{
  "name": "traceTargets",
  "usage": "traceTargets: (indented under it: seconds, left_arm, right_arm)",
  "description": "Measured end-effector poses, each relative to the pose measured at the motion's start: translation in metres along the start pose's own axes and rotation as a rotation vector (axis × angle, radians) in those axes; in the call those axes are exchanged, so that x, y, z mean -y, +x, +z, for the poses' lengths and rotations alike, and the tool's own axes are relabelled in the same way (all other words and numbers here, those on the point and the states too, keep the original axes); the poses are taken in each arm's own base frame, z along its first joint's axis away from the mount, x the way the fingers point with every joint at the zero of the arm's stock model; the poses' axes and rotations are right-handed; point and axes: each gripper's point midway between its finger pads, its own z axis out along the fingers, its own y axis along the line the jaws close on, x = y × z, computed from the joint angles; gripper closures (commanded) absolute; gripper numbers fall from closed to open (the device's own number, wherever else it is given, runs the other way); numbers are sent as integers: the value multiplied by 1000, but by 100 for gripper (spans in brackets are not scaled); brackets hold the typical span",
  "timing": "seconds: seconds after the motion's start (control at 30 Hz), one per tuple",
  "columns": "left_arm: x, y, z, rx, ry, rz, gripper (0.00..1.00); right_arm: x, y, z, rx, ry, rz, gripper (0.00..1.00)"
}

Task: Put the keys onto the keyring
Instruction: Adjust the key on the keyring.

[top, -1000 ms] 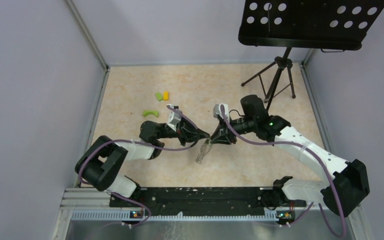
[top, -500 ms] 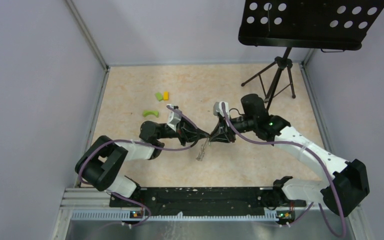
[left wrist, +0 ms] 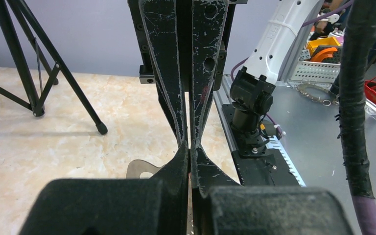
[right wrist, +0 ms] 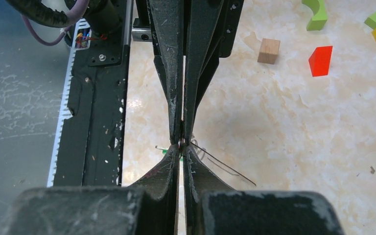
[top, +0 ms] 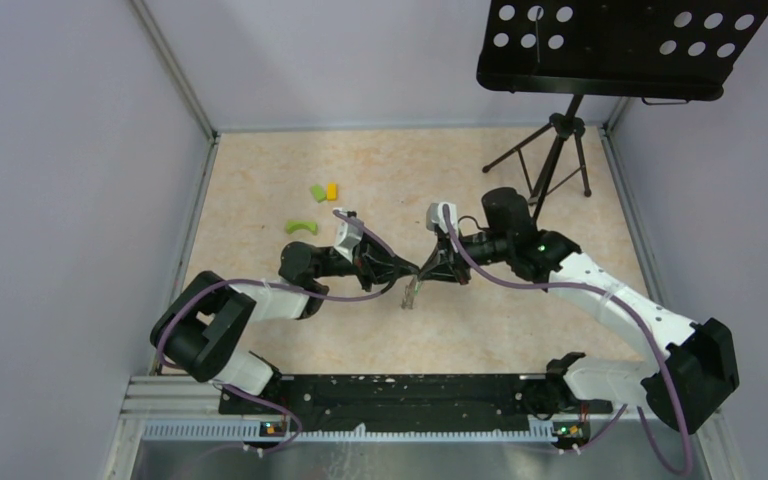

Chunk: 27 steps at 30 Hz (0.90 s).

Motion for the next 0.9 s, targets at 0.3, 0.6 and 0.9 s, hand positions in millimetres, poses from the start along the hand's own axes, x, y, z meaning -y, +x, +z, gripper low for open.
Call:
traceTargets:
  seconds: [0.3, 0.6, 0.9]
  left_arm:
    - [2, 5, -3, -26, 30, 39, 76]
    - [15, 10, -7, -68, 139, 202, 53]
    - [5, 5, -6, -58, 101, 297, 55]
  right_arm:
    - [4, 5, -4, -82, 54, -45, 100]
    - [10, 14, -5, -298, 118, -109, 100]
    - [15, 11, -6, -433, 176, -174, 100]
